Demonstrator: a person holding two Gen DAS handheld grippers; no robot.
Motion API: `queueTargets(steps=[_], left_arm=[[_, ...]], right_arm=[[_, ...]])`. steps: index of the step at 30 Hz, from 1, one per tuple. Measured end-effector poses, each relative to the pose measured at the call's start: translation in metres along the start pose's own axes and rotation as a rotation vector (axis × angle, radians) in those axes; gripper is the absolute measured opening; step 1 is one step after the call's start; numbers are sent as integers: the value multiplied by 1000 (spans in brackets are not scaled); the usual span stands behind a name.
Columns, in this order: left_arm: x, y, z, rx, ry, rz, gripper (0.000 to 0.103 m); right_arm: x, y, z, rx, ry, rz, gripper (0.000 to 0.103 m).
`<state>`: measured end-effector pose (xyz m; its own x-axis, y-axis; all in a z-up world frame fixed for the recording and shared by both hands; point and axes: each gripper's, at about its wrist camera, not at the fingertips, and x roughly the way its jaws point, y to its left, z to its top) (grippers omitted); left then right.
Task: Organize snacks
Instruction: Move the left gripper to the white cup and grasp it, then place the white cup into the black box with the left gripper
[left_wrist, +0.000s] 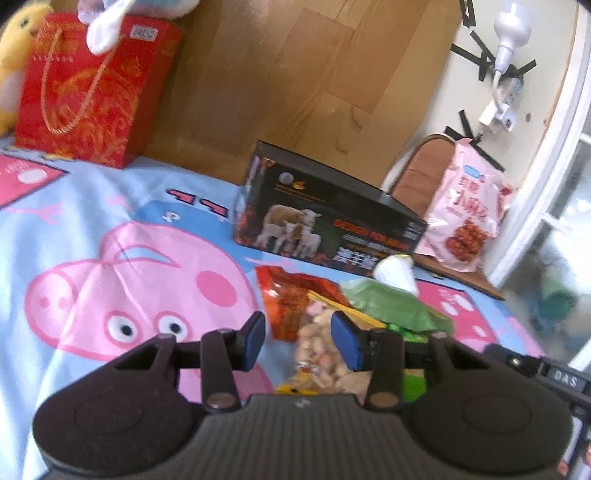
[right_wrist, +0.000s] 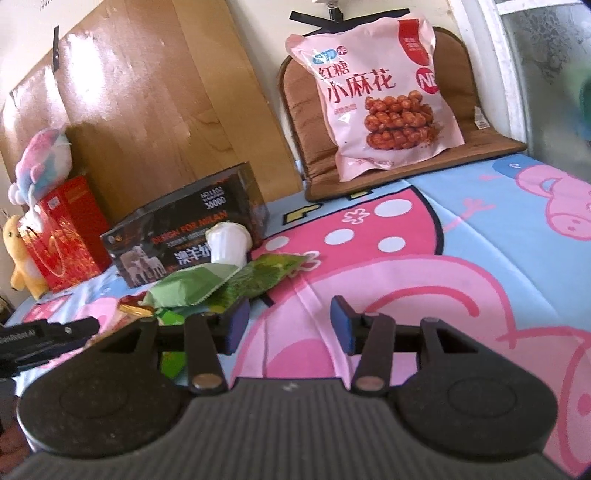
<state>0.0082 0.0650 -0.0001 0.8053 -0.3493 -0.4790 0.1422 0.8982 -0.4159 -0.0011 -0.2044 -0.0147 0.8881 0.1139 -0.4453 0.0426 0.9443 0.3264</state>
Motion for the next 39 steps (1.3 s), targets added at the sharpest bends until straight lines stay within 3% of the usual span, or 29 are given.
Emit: queueTargets(steps=[2, 5, 9, 14, 18, 22, 25, 27, 32, 35, 37, 39], left_arm=[[0, -7, 11, -19, 9, -80, 40], [12, -41, 40, 60, 7, -133, 40], [70, -77, 66, 97, 181, -177, 40], [130, -94, 77, 98, 296, -126, 40], [155, -96, 72, 100, 348, -103, 37], [154, -91, 65, 86, 322, -124, 36], [131, -90, 65, 79, 285, -135, 36], [107, -93, 67, 91, 234, -162, 36], [74, -105, 100, 120, 101, -183, 36], [89, -109, 126, 122, 70, -160, 47], [114, -106, 136, 121, 95, -141, 47], [122, -98, 142, 87, 115, -64, 44]], right_arm=[[-1, -1, 12, 11, -4, 55, 52], [6, 7, 41, -41, -23, 110, 52], [47, 15, 66, -87, 117, 190, 52], [96, 21, 67, -97, 246, 261, 52], [118, 25, 61, -105, 265, 262, 52], [124, 20, 60, -78, 262, 285, 46], [114, 21, 59, -92, 241, 289, 35], [99, 27, 61, -100, 220, 305, 35], [54, 60, 73, -226, 29, 298, 35], [63, 75, 94, -259, -38, 288, 37], [79, 77, 105, -257, -59, 288, 41], [95, 74, 110, -252, -43, 238, 41]])
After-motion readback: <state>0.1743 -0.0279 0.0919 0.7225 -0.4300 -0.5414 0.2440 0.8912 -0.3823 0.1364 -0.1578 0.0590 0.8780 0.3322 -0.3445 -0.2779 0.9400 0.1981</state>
